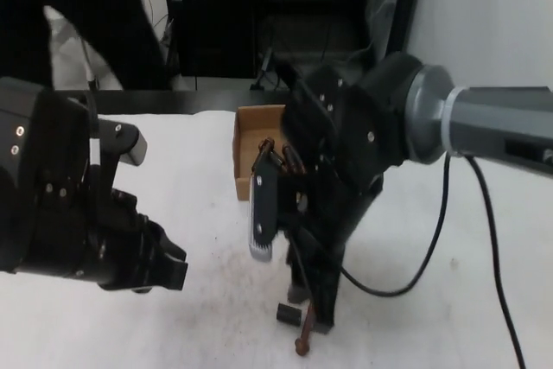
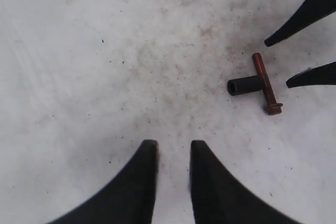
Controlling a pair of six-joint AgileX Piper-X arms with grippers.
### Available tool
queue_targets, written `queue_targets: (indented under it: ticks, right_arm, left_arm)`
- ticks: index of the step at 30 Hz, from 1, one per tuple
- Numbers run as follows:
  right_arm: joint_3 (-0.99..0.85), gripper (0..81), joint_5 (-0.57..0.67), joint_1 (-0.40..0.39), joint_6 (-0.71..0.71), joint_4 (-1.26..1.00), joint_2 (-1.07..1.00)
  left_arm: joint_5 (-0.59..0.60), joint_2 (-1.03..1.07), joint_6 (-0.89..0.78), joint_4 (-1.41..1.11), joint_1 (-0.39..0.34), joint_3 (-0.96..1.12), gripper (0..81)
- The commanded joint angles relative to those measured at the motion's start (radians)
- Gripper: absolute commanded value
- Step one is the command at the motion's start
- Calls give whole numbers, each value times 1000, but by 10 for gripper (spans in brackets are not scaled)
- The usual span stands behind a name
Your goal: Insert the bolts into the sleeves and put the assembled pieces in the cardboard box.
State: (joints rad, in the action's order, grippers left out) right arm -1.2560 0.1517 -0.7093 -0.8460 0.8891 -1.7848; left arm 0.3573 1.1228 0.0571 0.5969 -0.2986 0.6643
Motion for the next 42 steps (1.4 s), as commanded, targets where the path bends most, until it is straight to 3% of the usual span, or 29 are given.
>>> queue_targets:
  ticks: [1,13,39,42]
  right_arm:
    - [16,398,-6,3,-51,58,-28]
    - [54,398,-48,-1,-127,7,-65]
    - [54,398,-23,-1,-135,-90,-136]
    - [54,358,-23,-1,-135,-73,-136]
  left_arm:
    - [3,-12,3,23,-4,2,220]
    - [3,-12,68,28,-4,2,220]
    - [3,-12,74,28,-4,2,220]
    - [3,-12,71,28,-4,2,220]
